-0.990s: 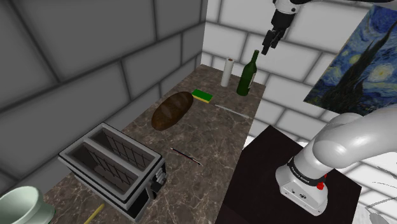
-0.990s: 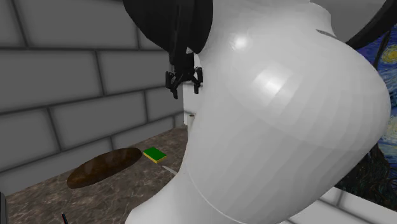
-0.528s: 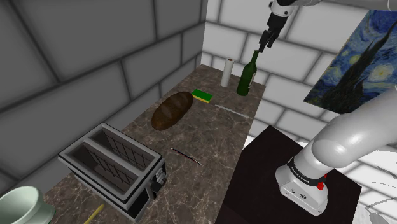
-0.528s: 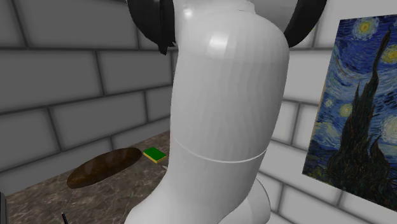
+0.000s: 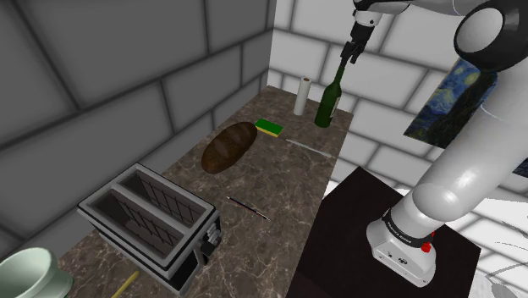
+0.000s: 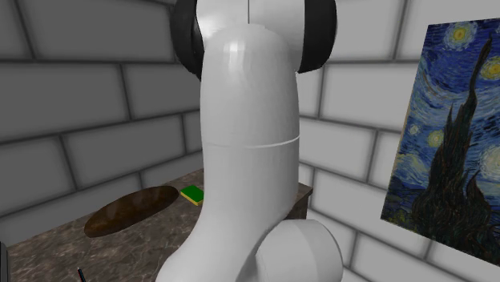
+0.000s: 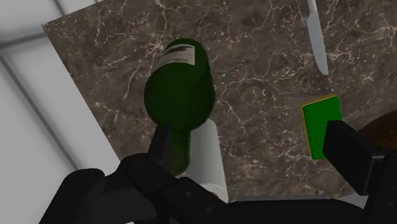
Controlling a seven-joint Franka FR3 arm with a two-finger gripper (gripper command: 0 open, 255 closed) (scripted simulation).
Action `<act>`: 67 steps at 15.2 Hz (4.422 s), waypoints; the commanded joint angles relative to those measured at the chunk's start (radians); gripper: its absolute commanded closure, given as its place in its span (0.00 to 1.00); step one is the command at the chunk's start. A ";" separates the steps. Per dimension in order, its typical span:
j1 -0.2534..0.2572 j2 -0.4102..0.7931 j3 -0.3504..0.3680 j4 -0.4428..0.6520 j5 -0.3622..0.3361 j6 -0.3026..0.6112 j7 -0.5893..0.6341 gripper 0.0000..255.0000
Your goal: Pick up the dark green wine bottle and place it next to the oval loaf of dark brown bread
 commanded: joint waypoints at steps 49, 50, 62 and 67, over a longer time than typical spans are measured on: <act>-0.115 0.271 -0.014 0.441 0.141 -0.219 -0.078 1.00; -0.118 0.275 -0.014 0.461 0.143 -0.235 -0.077 1.00; -0.070 0.222 -0.007 0.513 0.119 -0.330 -0.010 1.00; 0.046 0.070 0.025 0.314 0.047 -0.260 0.109 1.00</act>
